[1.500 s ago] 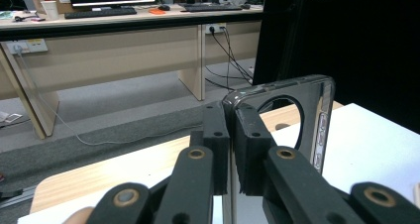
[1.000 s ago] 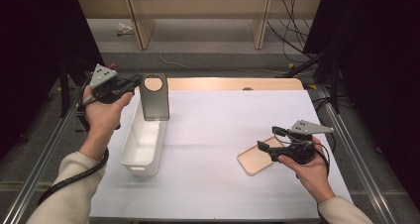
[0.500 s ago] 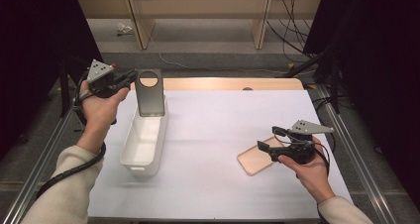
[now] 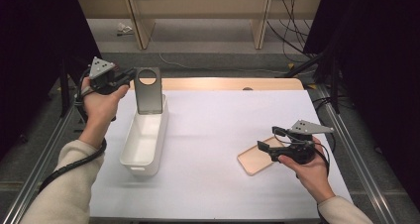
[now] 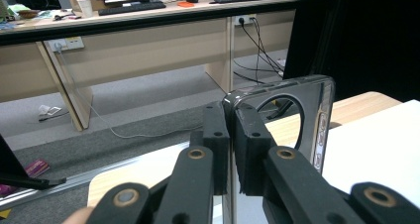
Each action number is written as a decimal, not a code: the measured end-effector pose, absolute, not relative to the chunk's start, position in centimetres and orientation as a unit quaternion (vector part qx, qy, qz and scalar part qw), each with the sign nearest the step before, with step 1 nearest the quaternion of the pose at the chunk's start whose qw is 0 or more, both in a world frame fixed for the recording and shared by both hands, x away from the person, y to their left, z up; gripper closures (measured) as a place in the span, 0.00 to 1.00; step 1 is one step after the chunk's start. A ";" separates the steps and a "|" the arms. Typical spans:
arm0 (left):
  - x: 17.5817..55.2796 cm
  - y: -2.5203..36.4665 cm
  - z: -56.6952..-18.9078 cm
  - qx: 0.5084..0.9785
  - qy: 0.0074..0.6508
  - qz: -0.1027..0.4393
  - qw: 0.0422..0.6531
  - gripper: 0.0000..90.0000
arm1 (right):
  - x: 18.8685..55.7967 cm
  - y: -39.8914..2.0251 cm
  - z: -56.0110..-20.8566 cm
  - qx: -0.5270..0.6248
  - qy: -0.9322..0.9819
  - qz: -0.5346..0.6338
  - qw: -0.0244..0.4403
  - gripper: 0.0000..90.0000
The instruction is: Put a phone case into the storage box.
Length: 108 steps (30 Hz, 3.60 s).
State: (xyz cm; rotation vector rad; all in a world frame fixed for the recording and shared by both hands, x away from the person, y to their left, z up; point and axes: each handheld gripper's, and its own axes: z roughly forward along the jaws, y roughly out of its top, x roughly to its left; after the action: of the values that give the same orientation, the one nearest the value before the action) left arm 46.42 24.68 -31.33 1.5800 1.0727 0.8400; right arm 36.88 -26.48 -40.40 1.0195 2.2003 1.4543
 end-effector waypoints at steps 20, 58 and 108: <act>48.1 25.3 -32.3 0.654 0.453 0.354 0.492 0.94 | 36.9 -26.4 -40.5 0.356 0.768 0.509 0.156 0.21; 50.6 25.3 -34.3 0.658 0.462 0.354 0.479 0.94 | 37.0 -26.4 -40.6 0.357 0.768 0.509 0.152 0.21; 53.0 25.3 -37.1 0.664 0.483 0.336 0.461 0.94 | 37.0 -26.4 -40.5 0.356 0.768 0.511 0.151 0.21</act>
State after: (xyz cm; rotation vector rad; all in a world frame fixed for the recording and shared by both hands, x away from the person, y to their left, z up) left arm 52.99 25.28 -37.11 1.6329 1.1884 0.8271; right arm 36.96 -26.42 -40.55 1.0227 2.2047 1.4663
